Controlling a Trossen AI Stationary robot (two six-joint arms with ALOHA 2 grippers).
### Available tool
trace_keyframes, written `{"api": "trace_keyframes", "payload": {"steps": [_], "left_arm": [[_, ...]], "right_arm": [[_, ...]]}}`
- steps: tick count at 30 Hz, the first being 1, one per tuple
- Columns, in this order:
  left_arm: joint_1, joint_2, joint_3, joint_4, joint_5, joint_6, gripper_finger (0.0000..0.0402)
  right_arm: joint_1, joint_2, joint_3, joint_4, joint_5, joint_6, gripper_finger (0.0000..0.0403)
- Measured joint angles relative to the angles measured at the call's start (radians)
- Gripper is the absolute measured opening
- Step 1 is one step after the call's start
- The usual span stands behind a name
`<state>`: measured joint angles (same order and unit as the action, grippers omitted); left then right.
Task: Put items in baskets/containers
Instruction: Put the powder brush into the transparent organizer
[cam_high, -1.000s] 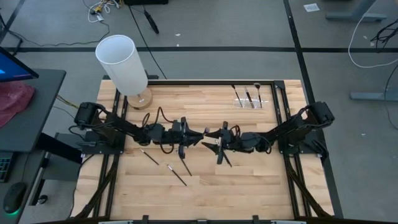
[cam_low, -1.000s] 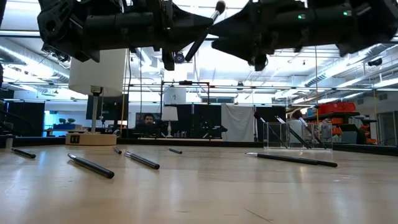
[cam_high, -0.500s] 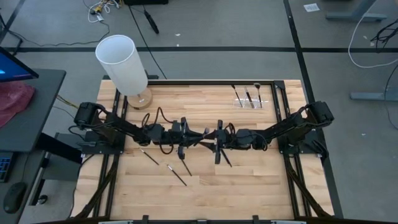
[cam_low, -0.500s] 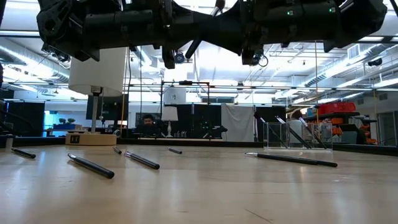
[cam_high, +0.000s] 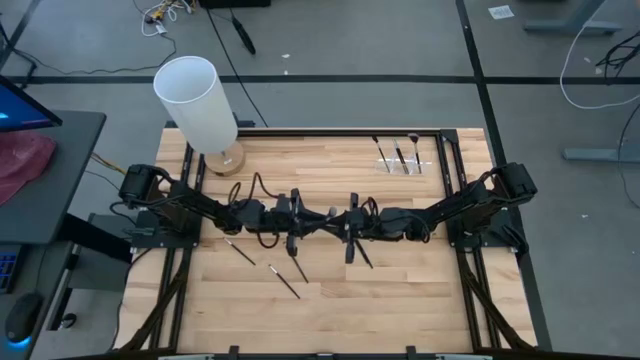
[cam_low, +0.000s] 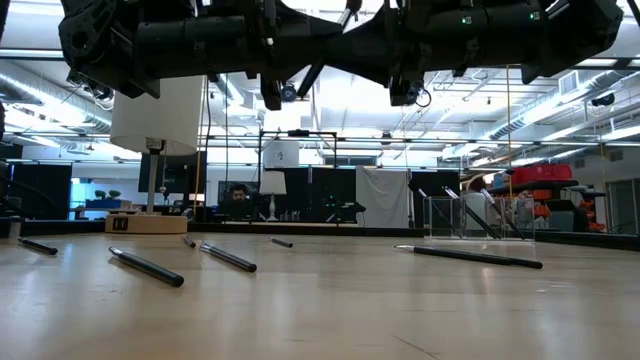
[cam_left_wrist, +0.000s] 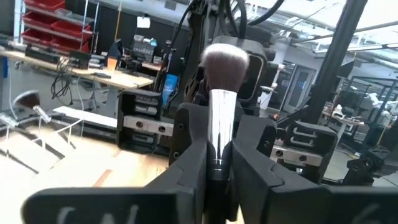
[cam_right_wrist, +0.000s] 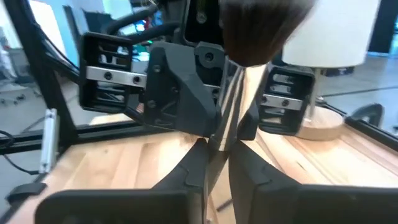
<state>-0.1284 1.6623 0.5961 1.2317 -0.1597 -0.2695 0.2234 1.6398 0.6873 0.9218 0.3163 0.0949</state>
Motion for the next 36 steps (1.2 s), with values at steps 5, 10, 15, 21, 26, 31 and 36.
{"api": "trace_keyframes", "payload": {"steps": [5,10,15,21,26,31,36], "left_arm": [[0.001,0.000,0.000,-0.038,-0.006,0.021,0.0120],[0.001,-0.013,0.000,-0.138,-0.003,0.043,0.0170],[0.004,-0.065,0.000,-0.315,-0.009,0.046,0.0209],[0.002,-0.120,0.000,-0.517,-0.080,0.046,0.0220],[-0.005,-0.111,0.000,-0.525,-0.091,0.041,0.0207],[-0.005,-0.111,0.000,-0.524,-0.091,0.039,0.0194],[-0.005,-0.111,0.000,-0.527,-0.093,0.038,0.0186]], "right_arm": [[0.000,0.000,0.002,-0.066,0.039,0.024,0.0034],[0.007,-0.002,0.002,-0.132,0.052,0.067,0.0033],[0.039,-0.080,0.002,-0.350,0.171,0.136,0.0033],[0.058,-0.308,0.001,-0.747,0.348,0.265,0.0033],[-0.071,-0.495,0.001,-0.967,0.383,0.290,0.0033],[-0.352,-0.553,0.001,-1.088,0.271,0.221,0.0033],[-0.623,-0.499,0.001,-1.105,0.090,0.146,0.0033]]}}
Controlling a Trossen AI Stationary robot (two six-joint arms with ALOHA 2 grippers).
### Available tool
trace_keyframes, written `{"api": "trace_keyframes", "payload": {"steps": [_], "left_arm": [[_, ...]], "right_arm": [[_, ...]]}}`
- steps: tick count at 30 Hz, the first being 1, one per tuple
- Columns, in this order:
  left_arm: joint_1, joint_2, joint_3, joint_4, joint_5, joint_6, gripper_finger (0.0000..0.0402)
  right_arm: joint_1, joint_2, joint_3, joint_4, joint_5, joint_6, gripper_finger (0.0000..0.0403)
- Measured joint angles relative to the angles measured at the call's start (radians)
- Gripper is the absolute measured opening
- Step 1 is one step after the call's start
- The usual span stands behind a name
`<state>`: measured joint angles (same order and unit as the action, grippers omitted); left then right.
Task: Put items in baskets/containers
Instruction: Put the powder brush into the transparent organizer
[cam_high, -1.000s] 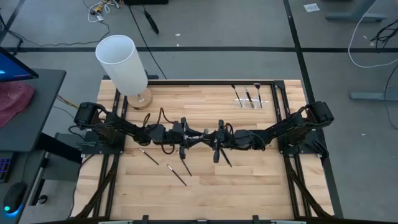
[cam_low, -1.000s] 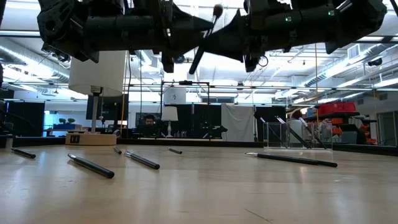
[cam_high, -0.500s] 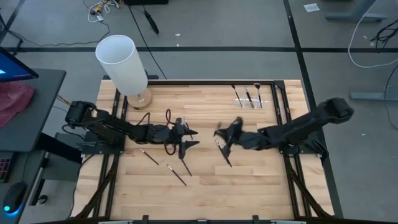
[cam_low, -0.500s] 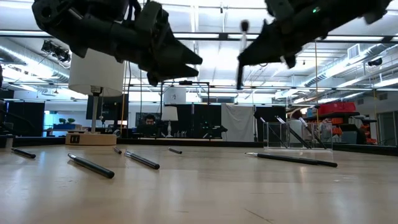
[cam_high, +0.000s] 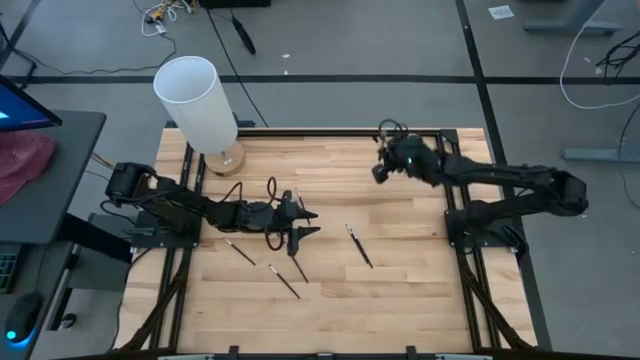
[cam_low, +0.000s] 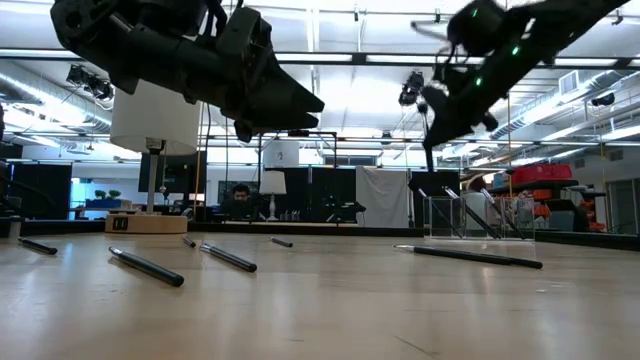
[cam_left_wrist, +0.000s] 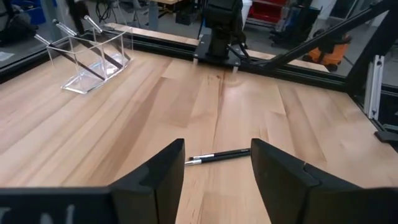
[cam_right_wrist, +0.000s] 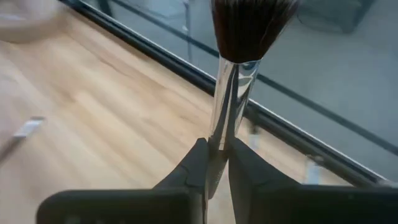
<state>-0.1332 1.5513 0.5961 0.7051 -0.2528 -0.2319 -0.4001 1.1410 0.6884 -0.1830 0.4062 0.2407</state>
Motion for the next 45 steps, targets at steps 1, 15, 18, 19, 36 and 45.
{"api": "trace_keyframes", "payload": {"steps": [1,15,18,19,36,45], "left_arm": [[0.000,0.000,0.000,0.001,-0.001,0.000,0.0186],[0.000,0.000,0.000,0.002,-0.036,-0.019,0.0186],[0.000,0.000,0.000,0.001,-0.035,-0.019,0.0186],[0.000,0.000,0.000,0.002,-0.035,-0.019,0.0186],[0.000,0.000,0.000,0.002,-0.035,-0.020,0.0186],[0.000,0.000,0.000,0.002,-0.035,-0.040,0.0186]], "right_arm": [[-0.042,0.014,0.000,0.000,-0.028,-0.014,0.0033],[-0.276,0.191,0.000,-0.078,-0.266,-0.066,0.0037],[-0.276,0.209,-0.001,-0.094,-0.268,-0.067,0.0037],[-0.276,0.213,0.000,-0.093,-0.268,-0.067,0.0037],[-0.275,0.220,0.000,-0.099,-0.268,-0.068,0.0075],[-0.275,0.220,0.000,-0.101,-0.268,-0.069,0.0065]]}}
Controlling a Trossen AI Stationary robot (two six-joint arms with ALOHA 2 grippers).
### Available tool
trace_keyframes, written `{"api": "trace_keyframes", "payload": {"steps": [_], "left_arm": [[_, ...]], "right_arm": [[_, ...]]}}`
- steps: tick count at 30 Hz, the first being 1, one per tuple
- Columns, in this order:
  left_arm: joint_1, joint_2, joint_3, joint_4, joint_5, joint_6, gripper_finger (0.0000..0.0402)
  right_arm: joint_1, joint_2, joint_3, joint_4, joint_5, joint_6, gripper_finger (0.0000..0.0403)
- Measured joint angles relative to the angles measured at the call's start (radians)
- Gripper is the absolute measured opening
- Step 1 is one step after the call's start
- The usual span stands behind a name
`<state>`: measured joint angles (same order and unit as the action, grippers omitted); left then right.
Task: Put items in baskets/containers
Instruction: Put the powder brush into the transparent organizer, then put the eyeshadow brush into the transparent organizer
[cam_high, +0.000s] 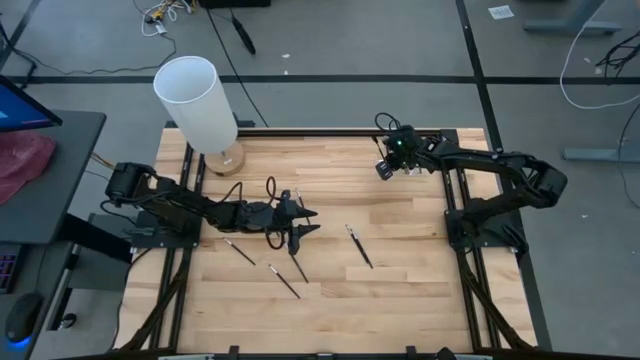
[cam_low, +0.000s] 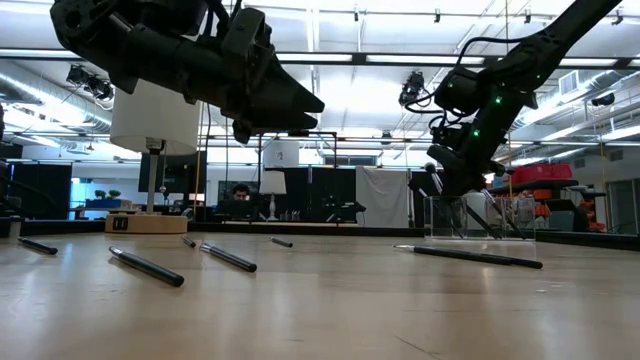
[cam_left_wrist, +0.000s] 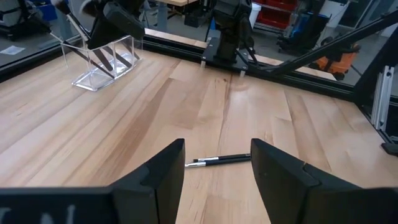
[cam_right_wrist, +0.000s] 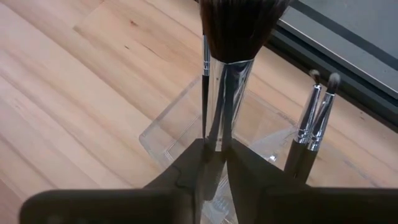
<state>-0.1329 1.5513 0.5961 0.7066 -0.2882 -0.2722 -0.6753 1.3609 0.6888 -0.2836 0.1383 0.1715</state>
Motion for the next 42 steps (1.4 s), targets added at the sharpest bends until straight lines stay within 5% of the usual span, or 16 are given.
{"api": "trace_keyframes", "payload": {"steps": [30,42], "left_arm": [[0.000,0.000,0.000,0.000,0.000,-0.001,0.0186],[0.000,0.000,0.000,0.000,0.000,-0.003,0.0186]], "right_arm": [[0.000,-0.006,-0.003,0.061,-0.025,-0.049,0.0080],[0.077,-0.285,-0.002,0.065,-0.021,0.043,0.0080]]}}
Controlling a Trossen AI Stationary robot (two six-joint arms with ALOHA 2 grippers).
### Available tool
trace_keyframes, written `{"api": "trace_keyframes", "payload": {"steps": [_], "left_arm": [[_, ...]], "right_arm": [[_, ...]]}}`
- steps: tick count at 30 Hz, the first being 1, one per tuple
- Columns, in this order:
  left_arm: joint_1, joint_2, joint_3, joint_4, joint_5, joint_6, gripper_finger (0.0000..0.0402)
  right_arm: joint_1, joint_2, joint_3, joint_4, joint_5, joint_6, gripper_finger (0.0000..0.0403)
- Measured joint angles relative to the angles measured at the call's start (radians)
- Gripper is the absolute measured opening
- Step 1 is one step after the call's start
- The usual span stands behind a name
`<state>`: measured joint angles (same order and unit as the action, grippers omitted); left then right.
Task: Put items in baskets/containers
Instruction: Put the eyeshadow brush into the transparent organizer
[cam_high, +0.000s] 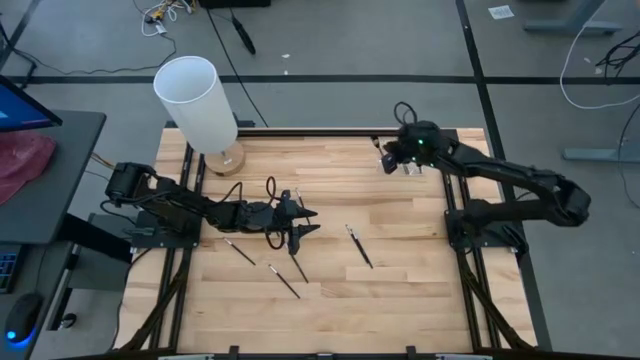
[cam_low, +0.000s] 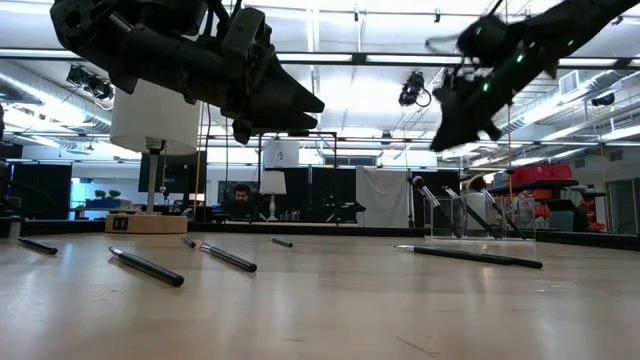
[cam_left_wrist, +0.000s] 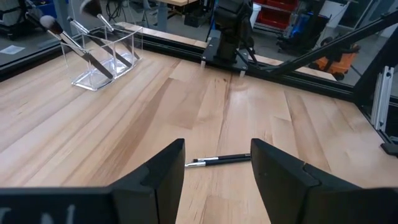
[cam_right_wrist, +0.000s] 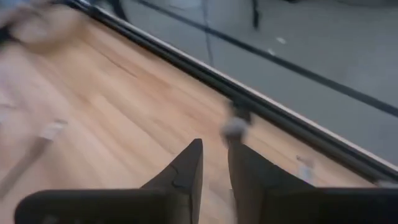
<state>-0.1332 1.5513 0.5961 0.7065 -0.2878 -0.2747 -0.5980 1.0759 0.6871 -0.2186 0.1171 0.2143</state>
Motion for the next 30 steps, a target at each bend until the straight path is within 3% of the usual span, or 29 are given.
{"api": "trace_keyframes", "payload": {"steps": [7,13,17,21,30], "left_arm": [[0.000,0.000,0.000,0.000,-0.006,0.001,0.0186],[0.000,0.000,0.000,-0.006,-0.007,0.005,0.0186],[0.000,0.000,0.000,-0.019,-0.007,0.025,0.0186],[0.000,0.000,0.000,-0.058,-0.008,0.026,0.0186],[-0.028,-0.036,0.000,-0.359,-0.059,-0.047,0.0186]], "right_arm": [[0.290,-0.076,0.000,0.087,0.030,0.074,0.0080],[0.610,0.006,0.000,0.181,0.241,0.089,0.0080],[0.771,0.100,0.000,0.192,0.371,0.127,0.0080],[0.886,0.221,0.000,0.249,0.430,0.178,0.0080],[0.982,0.584,0.000,0.711,0.432,0.188,0.0080]]}}
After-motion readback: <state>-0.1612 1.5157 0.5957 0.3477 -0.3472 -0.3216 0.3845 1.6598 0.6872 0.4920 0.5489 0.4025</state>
